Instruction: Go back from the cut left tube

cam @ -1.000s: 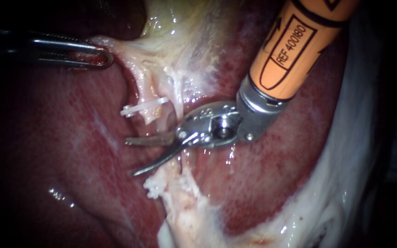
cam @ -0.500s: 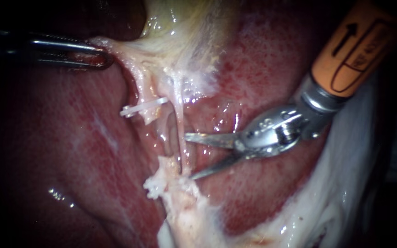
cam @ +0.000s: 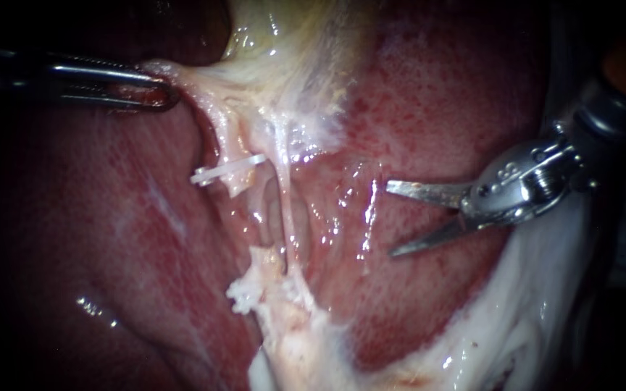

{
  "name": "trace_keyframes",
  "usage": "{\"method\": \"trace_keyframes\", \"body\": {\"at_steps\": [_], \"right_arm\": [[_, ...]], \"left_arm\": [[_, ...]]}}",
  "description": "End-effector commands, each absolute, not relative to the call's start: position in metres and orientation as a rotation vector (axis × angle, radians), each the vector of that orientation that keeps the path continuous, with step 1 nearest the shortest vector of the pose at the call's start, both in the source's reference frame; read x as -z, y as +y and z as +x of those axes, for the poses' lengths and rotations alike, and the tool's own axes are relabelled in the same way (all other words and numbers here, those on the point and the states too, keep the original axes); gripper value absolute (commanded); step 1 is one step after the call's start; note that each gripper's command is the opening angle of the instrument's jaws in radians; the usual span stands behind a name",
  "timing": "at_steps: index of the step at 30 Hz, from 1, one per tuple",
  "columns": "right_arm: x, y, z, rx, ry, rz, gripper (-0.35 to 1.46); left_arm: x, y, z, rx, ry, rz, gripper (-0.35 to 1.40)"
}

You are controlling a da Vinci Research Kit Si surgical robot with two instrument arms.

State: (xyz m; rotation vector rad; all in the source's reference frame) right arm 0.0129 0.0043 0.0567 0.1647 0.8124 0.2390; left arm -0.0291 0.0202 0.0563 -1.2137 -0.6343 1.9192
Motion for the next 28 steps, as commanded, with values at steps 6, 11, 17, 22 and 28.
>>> {"method": "trace_keyframes", "body": {"at_steps": [6,11,17,22,28], "right_arm": [[-0.0568,0.0042,0.0128,-0.245,0.812,0.171,1.45],[-0.0568,0.0042,0.0128,-0.245,0.812,0.172,1.45],[-0.0568,0.0042,0.0128,-0.245,0.813,0.172,1.45],[-0.0567,0.0042,0.0128,-0.245,0.813,0.172,1.45],[-0.0566,0.0041,0.0130,-0.239,0.821,0.187,1.45]], "left_arm": [[-0.0572,0.0196,-0.0298,-1.922,-0.626,-1.214,-0.35],[-0.0588,0.0187,-0.0313,-1.927,-0.636,-1.226,-0.35],[-0.0607,0.0177,-0.0328,-1.949,-0.646,-1.216,-0.35],[-0.0608,0.0177,-0.0330,-1.950,-0.649,-1.217,-0.35],[-0.0606,0.0178,-0.0327,-1.950,-0.653,-1.217,-0.35]]}}
